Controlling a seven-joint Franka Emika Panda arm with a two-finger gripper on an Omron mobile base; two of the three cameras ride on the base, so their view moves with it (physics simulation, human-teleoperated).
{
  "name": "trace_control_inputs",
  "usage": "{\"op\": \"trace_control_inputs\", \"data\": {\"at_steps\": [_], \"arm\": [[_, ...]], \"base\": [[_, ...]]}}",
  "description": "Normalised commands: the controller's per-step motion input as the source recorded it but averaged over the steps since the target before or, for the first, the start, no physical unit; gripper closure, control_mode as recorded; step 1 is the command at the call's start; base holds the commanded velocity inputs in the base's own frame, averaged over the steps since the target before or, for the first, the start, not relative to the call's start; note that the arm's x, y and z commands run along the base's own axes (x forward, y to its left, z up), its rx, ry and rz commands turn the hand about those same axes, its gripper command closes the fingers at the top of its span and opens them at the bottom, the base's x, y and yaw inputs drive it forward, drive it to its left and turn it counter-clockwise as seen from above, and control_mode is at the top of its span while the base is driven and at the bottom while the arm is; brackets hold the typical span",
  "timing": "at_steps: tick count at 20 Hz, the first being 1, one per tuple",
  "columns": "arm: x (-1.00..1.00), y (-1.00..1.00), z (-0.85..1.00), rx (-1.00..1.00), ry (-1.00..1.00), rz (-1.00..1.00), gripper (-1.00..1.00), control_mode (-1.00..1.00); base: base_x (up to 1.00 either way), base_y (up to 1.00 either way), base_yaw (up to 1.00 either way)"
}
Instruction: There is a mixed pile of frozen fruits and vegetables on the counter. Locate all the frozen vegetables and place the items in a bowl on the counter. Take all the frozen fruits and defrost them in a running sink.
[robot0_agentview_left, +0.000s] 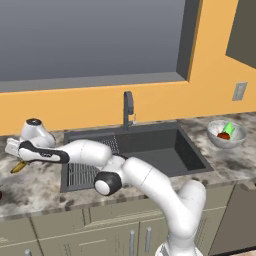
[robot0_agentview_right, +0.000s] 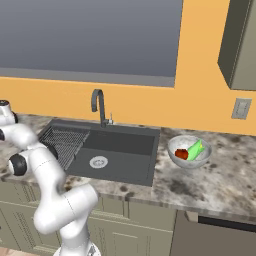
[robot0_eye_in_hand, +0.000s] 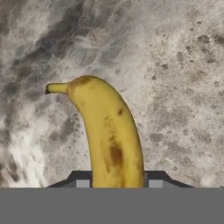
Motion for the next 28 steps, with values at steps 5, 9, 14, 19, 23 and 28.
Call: {"op": "trace_control_inputs", "data": {"at_steps": [5,9,14,19,23,28], "arm": [[0.28,0.11,0.69,-0.29,0.26,0.0,1.0,-1.0],[0.11,0.01,0.68,-0.25,0.22,0.0,1.0,-1.0],[0.0,0.0,0.53,-0.24,0.18,0.0,1.0,-1.0],[0.0,-0.04,0.44,-0.21,0.14,0.0,1.0,-1.0],[-0.01,-0.13,0.51,-0.18,0.09,0.0,1.0,-1.0],[0.0,-0.16,0.56,-0.16,0.03,0.0,1.0,-1.0]], "base": [[0.0,0.0,0.0],[0.0,0.0,0.0],[0.0,0.0,0.0],[0.0,0.0,0.0],[0.0,0.0,0.0],[0.0,0.0,0.0]]}}
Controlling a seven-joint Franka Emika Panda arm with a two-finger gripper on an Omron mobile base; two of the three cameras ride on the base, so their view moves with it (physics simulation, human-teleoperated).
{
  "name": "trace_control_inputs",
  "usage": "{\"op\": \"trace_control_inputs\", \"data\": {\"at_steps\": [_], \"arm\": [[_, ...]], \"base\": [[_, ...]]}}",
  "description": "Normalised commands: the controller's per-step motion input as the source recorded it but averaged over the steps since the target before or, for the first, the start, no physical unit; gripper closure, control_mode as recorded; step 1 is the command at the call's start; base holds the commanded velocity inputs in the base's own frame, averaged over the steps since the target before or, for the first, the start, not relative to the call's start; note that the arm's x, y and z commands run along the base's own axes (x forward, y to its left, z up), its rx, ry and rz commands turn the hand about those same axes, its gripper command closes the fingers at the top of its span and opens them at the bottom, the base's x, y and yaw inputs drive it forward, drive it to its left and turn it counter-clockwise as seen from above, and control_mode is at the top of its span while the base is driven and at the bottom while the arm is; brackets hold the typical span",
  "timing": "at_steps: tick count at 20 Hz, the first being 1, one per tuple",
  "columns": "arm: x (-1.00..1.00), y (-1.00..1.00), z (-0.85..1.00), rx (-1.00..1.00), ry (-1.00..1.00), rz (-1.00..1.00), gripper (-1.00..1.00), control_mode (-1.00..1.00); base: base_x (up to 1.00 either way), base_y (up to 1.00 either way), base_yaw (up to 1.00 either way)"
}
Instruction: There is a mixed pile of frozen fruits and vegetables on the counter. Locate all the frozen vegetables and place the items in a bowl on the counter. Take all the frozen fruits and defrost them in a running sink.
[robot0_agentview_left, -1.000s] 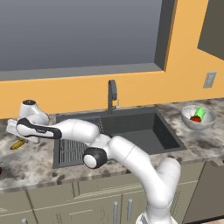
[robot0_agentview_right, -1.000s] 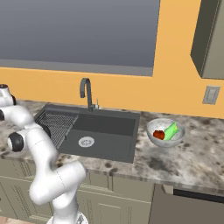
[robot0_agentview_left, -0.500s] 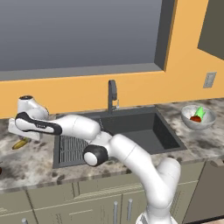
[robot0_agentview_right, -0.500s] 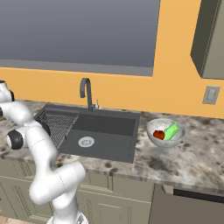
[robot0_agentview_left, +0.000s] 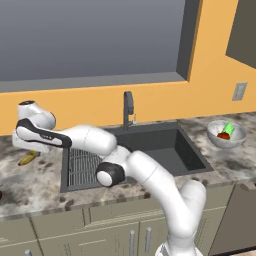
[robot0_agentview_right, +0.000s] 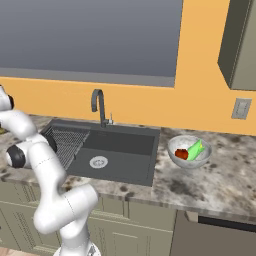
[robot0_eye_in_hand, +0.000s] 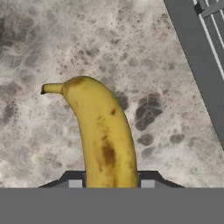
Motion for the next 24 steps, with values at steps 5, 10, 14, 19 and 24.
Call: {"op": "trace_control_inputs", "data": {"at_steps": [5,10,14,19,24], "arm": [[-0.05,-0.21,0.4,-0.13,0.0,0.0,1.0,-1.0],[-0.22,-0.32,0.19,-0.08,0.0,0.0,1.0,-1.0],[-0.32,-0.45,0.06,-0.03,0.0,0.0,1.0,-1.0],[-0.38,-0.58,0.0,0.0,-0.01,0.0,1.0,-1.0],[-0.43,-0.69,0.0,0.0,-0.04,0.01,1.0,-1.0]], "base": [[0.0,0.0,0.0],[0.0,0.0,0.0],[0.0,0.0,0.0],[0.0,0.0,0.0],[0.0,0.0,0.0]]}}
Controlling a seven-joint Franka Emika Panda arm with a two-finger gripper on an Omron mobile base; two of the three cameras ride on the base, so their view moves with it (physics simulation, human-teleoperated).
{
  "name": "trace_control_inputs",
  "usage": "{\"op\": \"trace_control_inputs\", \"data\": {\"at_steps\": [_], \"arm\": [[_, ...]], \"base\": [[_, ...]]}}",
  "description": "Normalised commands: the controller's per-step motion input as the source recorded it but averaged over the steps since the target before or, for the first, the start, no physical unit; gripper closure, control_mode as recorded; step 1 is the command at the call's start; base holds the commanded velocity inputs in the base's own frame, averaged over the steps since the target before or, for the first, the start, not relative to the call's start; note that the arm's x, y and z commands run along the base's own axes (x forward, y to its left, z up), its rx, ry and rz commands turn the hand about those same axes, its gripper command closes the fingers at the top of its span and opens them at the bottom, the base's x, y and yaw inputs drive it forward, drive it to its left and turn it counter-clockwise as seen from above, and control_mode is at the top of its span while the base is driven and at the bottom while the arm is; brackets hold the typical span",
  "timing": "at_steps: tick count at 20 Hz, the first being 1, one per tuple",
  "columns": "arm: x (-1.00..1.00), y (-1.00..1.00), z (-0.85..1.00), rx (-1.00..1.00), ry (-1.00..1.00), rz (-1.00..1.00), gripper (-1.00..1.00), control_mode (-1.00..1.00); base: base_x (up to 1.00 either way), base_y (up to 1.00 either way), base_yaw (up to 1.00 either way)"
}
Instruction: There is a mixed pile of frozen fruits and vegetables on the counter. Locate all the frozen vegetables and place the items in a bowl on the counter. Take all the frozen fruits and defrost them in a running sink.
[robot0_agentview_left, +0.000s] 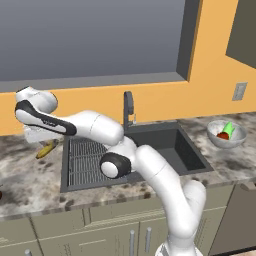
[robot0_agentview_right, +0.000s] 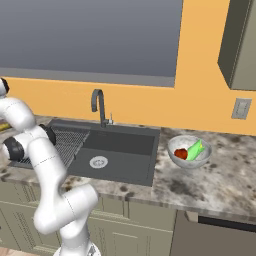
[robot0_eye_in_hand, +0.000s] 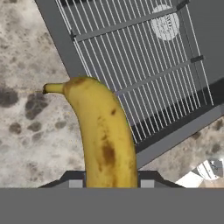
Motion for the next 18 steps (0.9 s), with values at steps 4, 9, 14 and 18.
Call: {"op": "trace_control_inputs", "data": {"at_steps": [4,9,14,18], "arm": [[-0.46,-0.77,-0.04,0.02,-0.11,0.02,1.0,-1.0],[-0.41,-0.77,-0.13,0.03,-0.19,0.01,1.0,-1.0],[-0.22,-0.82,-0.22,0.04,-0.27,0.01,1.0,-1.0],[-0.19,-0.9,-0.25,0.04,-0.29,0.01,1.0,-1.0]], "base": [[0.0,0.0,0.0],[0.0,0.0,0.0],[0.0,0.0,0.0],[0.0,0.0,0.0]]}}
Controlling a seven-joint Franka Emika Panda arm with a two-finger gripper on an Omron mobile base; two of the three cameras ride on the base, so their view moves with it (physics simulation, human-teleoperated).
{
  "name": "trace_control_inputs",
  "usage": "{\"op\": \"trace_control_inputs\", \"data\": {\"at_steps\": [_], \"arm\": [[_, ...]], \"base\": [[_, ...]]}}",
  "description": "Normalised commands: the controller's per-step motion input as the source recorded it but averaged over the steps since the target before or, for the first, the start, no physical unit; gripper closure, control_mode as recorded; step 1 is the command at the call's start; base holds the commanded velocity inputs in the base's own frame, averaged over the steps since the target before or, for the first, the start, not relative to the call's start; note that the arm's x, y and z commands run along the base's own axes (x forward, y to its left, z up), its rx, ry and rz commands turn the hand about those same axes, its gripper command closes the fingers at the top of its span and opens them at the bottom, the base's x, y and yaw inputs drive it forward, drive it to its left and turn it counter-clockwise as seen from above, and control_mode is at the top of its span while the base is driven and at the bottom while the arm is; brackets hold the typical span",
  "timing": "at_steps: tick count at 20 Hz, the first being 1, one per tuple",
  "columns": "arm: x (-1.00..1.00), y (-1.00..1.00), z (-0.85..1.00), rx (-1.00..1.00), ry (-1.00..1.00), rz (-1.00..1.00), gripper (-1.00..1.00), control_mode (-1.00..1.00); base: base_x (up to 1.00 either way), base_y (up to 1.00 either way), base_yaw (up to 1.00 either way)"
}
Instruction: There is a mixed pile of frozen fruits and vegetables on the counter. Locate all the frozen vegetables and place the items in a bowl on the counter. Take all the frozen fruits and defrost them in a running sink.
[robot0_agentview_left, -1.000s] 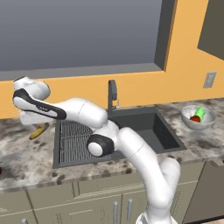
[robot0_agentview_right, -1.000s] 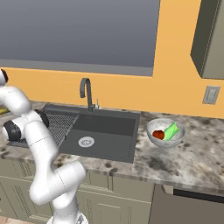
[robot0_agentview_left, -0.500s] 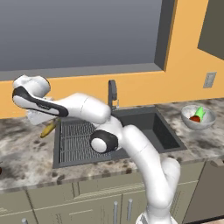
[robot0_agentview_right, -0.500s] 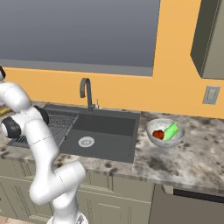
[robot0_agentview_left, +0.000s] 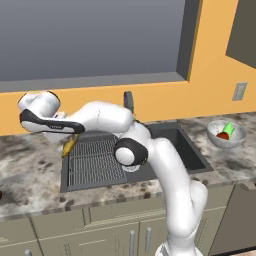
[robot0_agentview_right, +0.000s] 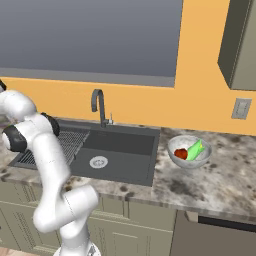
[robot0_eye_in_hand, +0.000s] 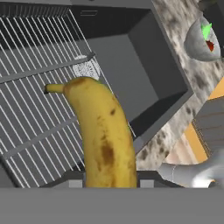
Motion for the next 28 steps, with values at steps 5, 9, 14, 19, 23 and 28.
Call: {"op": "trace_control_inputs", "data": {"at_steps": [5,9,14,19,23,28], "arm": [[-0.17,-0.93,-0.18,0.05,-0.28,0.0,1.0,-1.0],[-0.06,-0.91,0.0,0.05,-0.22,0.0,1.0,-1.0],[-0.01,-0.88,0.02,0.05,-0.2,0.0,1.0,-1.0],[0.0,-0.86,0.08,0.05,-0.11,0.0,1.0,-1.0],[0.0,-0.8,0.12,0.04,-0.01,0.0,1.0,-1.0],[0.08,-0.69,0.13,0.05,0.0,0.01,1.0,-1.0]], "base": [[0.0,0.0,0.0],[0.0,0.0,0.0],[0.0,0.0,0.0],[0.0,0.0,0.0],[0.0,0.0,0.0],[0.0,0.0,0.0]]}}
